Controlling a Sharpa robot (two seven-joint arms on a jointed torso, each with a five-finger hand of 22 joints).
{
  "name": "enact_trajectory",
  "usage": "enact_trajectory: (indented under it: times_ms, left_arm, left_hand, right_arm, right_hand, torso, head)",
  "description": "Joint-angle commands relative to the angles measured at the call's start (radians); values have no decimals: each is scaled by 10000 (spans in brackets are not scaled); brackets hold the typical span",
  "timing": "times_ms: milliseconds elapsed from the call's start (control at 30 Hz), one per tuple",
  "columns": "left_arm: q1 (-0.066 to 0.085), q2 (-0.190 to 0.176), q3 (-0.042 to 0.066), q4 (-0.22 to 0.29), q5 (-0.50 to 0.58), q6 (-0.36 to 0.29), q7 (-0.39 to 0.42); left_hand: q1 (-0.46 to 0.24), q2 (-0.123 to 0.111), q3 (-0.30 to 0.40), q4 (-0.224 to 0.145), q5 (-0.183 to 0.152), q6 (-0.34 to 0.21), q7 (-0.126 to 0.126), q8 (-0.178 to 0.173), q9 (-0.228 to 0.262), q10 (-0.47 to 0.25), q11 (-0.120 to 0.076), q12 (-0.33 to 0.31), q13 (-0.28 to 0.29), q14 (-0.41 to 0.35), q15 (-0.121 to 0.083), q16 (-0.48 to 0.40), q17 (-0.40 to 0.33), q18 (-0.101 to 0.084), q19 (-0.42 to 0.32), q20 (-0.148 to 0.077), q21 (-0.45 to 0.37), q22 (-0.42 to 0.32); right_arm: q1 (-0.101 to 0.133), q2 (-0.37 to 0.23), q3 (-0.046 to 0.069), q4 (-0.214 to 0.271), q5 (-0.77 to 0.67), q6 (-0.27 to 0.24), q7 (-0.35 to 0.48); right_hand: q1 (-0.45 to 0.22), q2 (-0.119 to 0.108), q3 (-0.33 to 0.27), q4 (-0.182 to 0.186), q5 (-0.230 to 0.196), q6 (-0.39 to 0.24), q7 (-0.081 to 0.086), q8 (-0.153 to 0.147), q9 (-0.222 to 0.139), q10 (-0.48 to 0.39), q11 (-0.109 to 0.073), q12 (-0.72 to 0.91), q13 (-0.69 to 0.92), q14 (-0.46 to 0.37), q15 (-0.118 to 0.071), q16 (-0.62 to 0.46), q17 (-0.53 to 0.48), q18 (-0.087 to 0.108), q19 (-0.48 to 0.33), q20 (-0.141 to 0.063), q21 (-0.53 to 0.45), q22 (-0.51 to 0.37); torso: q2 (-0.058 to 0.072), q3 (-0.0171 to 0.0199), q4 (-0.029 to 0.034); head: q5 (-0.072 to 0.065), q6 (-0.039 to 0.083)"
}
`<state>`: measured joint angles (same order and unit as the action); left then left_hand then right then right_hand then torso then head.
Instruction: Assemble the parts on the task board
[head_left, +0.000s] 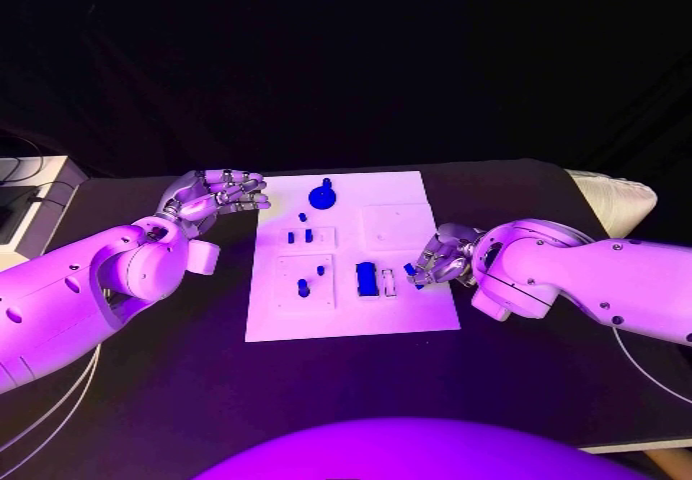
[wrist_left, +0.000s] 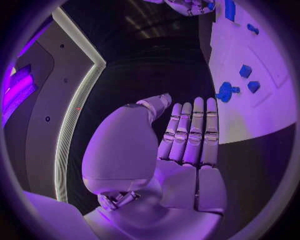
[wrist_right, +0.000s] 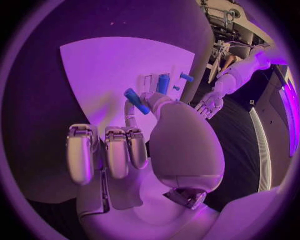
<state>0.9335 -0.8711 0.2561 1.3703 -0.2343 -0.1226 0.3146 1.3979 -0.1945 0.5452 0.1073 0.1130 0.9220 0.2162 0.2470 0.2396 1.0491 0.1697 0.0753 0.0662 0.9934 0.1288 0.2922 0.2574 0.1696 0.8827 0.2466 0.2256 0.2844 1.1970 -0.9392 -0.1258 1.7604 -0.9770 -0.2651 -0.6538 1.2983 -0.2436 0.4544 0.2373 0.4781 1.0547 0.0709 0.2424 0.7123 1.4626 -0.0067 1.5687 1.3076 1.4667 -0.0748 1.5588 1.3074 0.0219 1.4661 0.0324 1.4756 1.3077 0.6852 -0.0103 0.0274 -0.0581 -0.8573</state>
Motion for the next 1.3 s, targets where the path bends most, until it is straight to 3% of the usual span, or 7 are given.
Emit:
enact_trajectory:
  times_ms: [33,200,267,367,667,1300]
  left_arm:
    - [3,8,6,42,-32,158,26]
    - [3,-10,6,57,-37,174,13]
    - [3,-17,6,62,-42,177,9]
    - [3,-21,6,66,-47,181,7]
    - [3,-24,6,77,-56,195,1]
    - [3,-34,6,69,-59,241,-32]
  left_hand:
    - [-6,58,13,-32,19,-2,31,-65,-9,-46,18,-48,8,51,-7,-49,9,110,64,0,-50,-17]
    - [-12,47,6,-32,7,2,30,-67,-12,-52,20,-50,8,57,-5,-65,20,109,68,1,-57,-22]
    - [-14,46,5,-31,6,3,30,-67,-13,-55,21,-52,7,58,-4,-67,22,108,69,1,-59,-23]
    - [-14,46,5,-31,6,3,30,-67,-13,-55,21,-52,7,58,-4,-67,22,108,69,1,-59,-23]
    - [-14,46,5,-31,6,3,30,-67,-13,-55,21,-52,7,58,-4,-67,22,108,69,1,-59,-23]
    - [-39,43,-7,-15,-2,13,30,-68,-18,-81,26,-61,4,68,0,-97,41,107,76,4,-73,-33]
  right_arm:
    - [8,146,-9,-51,905,-126,-16]
    - [-8,390,-43,-251,945,44,-155]
    - [-23,465,-58,-303,932,109,-192]
    - [-42,584,-80,-361,871,144,-229]
    - [-57,787,-99,-571,479,-38,-248]
    - [-158,1084,-130,-784,487,353,-255]
  right_hand:
    - [-158,14,377,-288,-63,78,-23,31,43,1082,-11,21,2632,964,36,8,2301,-39,850,9,-36,2390]
    - [-394,9,352,-220,-157,115,-44,50,81,1082,-26,21,2632,964,23,8,2300,-34,845,3,-59,2384]
    - [-556,0,288,-197,81,131,-60,66,119,1082,-41,21,2632,962,10,5,2293,-32,842,-7,-74,2380]
    - [-684,-3,218,-155,58,148,-63,80,142,1082,-43,21,2632,959,8,0,2279,-26,835,-11,-105,2372]
    - [-992,53,31,-5,-371,178,-85,97,195,1082,-60,21,2632,961,-7,2,2289,-29,839,-22,-88,2376]
    - [-1249,70,-215,206,-904,219,-104,116,238,1082,-75,21,2632,956,-21,-7,2265,-17,826,-34,-156,2360]
  torso:
    - [-5,-3,10]
    - [16,9,-2]
    - [20,11,-7]
    - [18,15,-11]
    - [3,5,5]
    - [12,10,-7]
  head:
    - [-2,-16]
    - [23,-11]
    - [30,-15]
    - [30,-9]
    - [38,-34]
    - [72,-119]
